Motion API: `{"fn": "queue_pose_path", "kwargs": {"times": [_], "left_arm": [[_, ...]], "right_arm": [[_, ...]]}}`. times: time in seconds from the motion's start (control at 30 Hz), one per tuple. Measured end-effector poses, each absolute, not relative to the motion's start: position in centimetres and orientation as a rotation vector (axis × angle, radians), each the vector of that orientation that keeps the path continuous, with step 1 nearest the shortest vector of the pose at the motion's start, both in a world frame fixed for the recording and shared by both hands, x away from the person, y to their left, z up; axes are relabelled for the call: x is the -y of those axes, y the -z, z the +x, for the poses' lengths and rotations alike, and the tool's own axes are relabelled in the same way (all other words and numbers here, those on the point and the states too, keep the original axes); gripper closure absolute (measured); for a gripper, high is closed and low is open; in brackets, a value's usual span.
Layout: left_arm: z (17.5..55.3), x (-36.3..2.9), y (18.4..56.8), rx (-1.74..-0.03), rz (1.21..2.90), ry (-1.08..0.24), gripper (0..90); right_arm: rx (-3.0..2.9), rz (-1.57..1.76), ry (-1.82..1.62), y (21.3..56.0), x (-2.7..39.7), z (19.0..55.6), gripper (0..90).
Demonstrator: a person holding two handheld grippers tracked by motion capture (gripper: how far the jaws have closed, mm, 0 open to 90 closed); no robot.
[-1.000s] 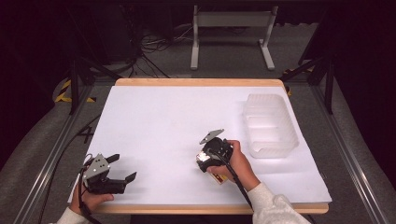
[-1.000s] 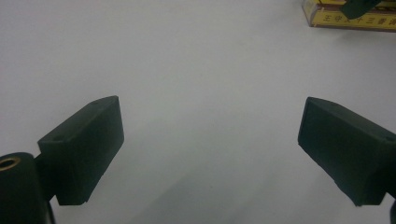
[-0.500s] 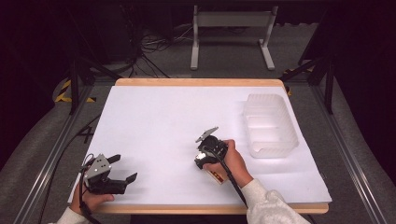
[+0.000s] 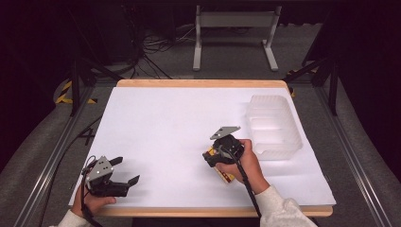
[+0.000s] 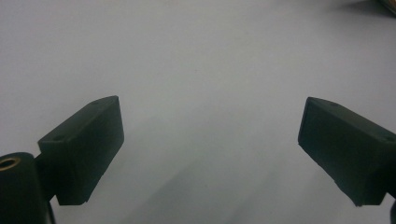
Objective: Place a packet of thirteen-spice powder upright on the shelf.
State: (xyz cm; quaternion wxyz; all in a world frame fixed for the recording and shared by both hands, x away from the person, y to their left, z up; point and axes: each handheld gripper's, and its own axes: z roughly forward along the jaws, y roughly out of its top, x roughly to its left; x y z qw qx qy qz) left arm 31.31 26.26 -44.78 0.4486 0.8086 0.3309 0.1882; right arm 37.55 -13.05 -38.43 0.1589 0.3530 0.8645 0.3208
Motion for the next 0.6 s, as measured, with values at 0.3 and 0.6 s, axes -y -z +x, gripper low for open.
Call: {"fn": "queue_pose_path", "kwargs": {"times": [0.3, 0.6], "left_arm": [[31.3, -26.4, 44.5, -0.833, 1.951, -0.451, 7.9], [31.3, -26.4, 44.4, -0.827, 1.941, -0.433, 7.9]], "right_arm": [[-2.376, 0.975, -0.981, 37.0, 14.3, 36.7, 32.6], [-2.305, 0.982, -1.025, 35.3, 15.0, 37.2, 32.7]]}}
